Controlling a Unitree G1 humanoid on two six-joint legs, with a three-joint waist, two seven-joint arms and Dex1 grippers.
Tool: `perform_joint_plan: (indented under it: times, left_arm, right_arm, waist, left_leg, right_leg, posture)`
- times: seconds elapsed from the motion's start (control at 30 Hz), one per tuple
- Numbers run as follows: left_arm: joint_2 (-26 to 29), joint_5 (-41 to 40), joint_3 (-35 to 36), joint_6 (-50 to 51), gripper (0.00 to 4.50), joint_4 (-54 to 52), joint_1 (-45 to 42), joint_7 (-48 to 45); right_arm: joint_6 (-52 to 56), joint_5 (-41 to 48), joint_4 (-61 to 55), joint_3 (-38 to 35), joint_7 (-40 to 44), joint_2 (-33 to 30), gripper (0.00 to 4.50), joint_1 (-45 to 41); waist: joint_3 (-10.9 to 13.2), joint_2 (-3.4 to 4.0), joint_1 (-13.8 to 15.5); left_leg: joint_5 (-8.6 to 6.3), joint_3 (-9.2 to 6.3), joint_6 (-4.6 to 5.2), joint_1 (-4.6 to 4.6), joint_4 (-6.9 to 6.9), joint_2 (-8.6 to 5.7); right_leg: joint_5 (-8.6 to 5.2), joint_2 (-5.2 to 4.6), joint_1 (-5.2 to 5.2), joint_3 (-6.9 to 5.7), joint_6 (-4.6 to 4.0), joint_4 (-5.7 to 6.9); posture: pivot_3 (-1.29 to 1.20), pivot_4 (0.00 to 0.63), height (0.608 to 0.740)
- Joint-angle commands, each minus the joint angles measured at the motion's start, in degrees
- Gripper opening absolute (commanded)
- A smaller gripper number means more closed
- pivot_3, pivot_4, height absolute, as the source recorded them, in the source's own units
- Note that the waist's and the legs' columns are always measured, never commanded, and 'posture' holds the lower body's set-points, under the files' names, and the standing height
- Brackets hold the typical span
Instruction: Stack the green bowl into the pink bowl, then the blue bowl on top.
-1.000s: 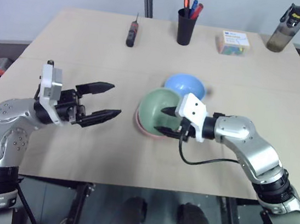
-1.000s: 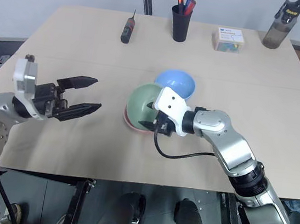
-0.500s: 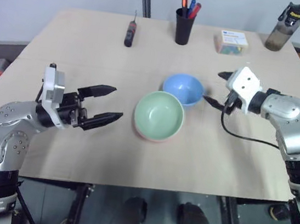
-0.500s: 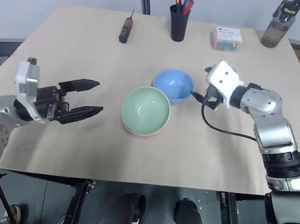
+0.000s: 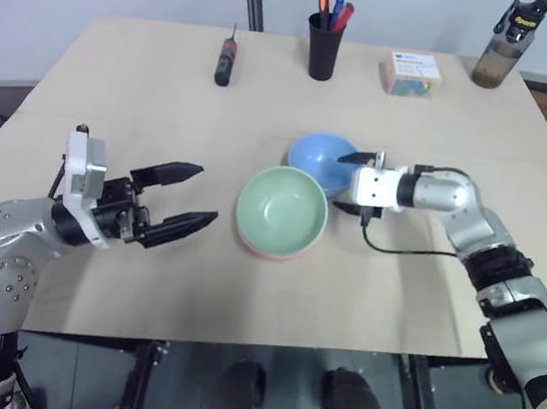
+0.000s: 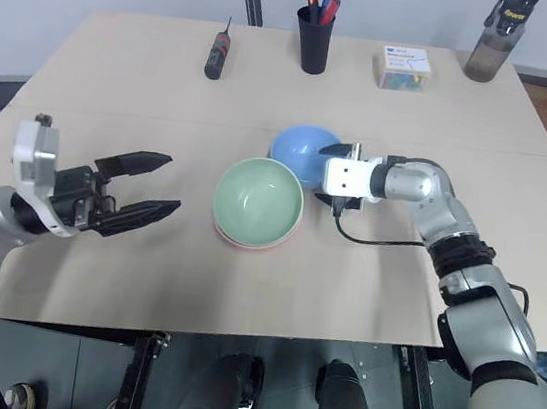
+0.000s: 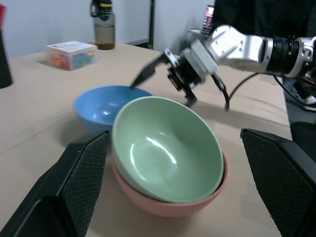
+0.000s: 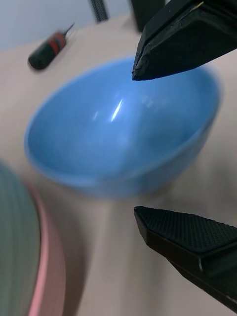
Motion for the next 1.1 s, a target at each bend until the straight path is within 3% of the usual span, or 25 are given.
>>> perform_joint_plan:
  times: [0.03, 0.07, 0.23, 0.37, 0.47, 0.6, 0.77, 0.87, 0.97, 1.1]
  left_arm:
    - [0.9, -1.6, 2.1, 0.2, 4.5, -2.8, 0.2, 0.9]
    - [0.9, -1.6, 2.2, 0.2, 4.5, -3.0, 0.3, 1.0]
    - [0.7, -1.6, 2.3, 0.2, 4.5, -3.3, 0.6, 1.6]
    - [0.2, -0.9, 1.3, -0.4, 4.5, -2.6, 0.0, 1.8]
    - [0.0, -0.4, 0.7, -0.9, 4.5, -1.6, -0.4, 1.7]
    - [0.0, 1.0, -0.1, -2.0, 4.5, 1.1, -1.0, 0.8]
    - [-0.2, 1.8, -1.1, -2.7, 4.5, 2.5, -2.0, 0.4]
    - [-0.2, 1.9, -1.8, -2.8, 4.5, 2.9, -2.5, 0.3]
    - [-0.3, 2.1, -2.4, -2.8, 4.5, 3.3, -3.2, 0.1]
    - [-0.3, 2.3, -2.3, -2.7, 4.5, 3.3, -3.5, 0.0]
  right_arm:
    - [-4.4, -2.1, 4.9, 0.1, -1.3, 0.3, 2.72, -3.4]
    - [-5.1, -2.4, 6.0, -0.1, -1.4, 0.4, 2.11, -3.8]
    - [-7.5, -2.5, 7.3, -1.3, -1.0, -0.1, 0.04, -5.3]
    - [-6.0, 0.3, 1.9, -3.5, 2.0, -2.3, 0.04, -4.8]
    - [0.5, 7.5, -7.8, -6.6, 8.7, -4.0, 0.04, -2.8]
    - [22.8, 23.0, -36.7, -9.8, 19.0, -8.8, 0.04, 3.7]
    - [41.8, 30.4, -58.1, -9.2, 20.6, -12.4, 0.04, 8.2]
    - [46.6, 30.3, -62.3, -7.6, 19.2, -11.7, 0.04, 9.3]
    - [44.0, 22.0, -59.1, -2.4, 17.2, -10.9, 0.04, 9.6]
    - [42.1, 17.6, -54.1, 1.6, 16.9, -8.4, 0.04, 9.0]
  waist:
    - [0.0, 0.01, 0.1]
    - [0.0, 0.01, 0.0]
    - [0.0, 0.01, -0.2]
    - [0.0, 0.04, -0.2]
    - [0.0, 0.06, -0.1]
    - [0.0, 0.07, 0.6]
    - [0.0, 0.07, 1.2]
    - [0.0, 0.04, 1.4]
    - [0.0, 0.03, 1.4]
    - [0.0, 0.04, 1.3]
  left_leg:
    - [0.0, -0.01, 0.0, 0.0, 0.0, -0.01]
    - [0.0, -0.01, 0.0, 0.0, 0.0, -0.01]
    - [0.02, -0.01, -0.03, 0.01, -0.01, 0.01]
    - [0.02, 0.0, -0.03, 0.01, -0.01, 0.0]
    - [0.02, -0.03, -0.03, -0.02, -0.01, 0.01]
    - [0.01, -0.1, -0.02, -0.06, -0.01, 0.04]
    - [0.0, -0.15, 0.0, -0.14, 0.01, 0.05]
    - [0.0, -0.17, 0.0, -0.1, 0.02, 0.0]
    - [0.0, -0.16, 0.0, -0.1, 0.03, -0.02]
    - [0.01, -0.14, -0.01, -0.11, 0.03, -0.05]
  right_leg:
    - [0.0, 0.0, 0.0, 0.0, 0.0, 0.0]
    - [0.0, 0.0, 0.0, -0.01, 0.0, 0.0]
    - [0.0, 0.01, -0.01, 0.0, 0.0, 0.01]
    - [0.0, 0.0, -0.01, 0.01, 0.0, 0.01]
    - [0.0, 0.0, -0.02, -0.01, 0.0, 0.0]
    - [0.0, -0.02, -0.01, -0.07, 0.0, -0.01]
    - [0.0, -0.06, -0.04, -0.12, -0.01, -0.03]
    - [0.0, -0.1, 0.01, -0.14, -0.01, -0.02]
    - [0.0, -0.1, -0.01, -0.15, -0.01, -0.02]
    - [0.0, -0.07, -0.04, -0.13, -0.01, 0.0]
  posture:
    - [0.0, 0.15, 0.74]
    - [0.0, 0.15, 0.74]
    - [0.0, 0.15, 0.74]
    - [0.0, 0.15, 0.74]
    - [0.0, 0.15, 0.74]
    - [0.0, 0.15, 0.74]
    - [0.0, 0.15, 0.74]
    - [0.0, 0.15, 0.74]
    - [0.0, 0.15, 0.74]
    - [0.0, 0.15, 0.74]
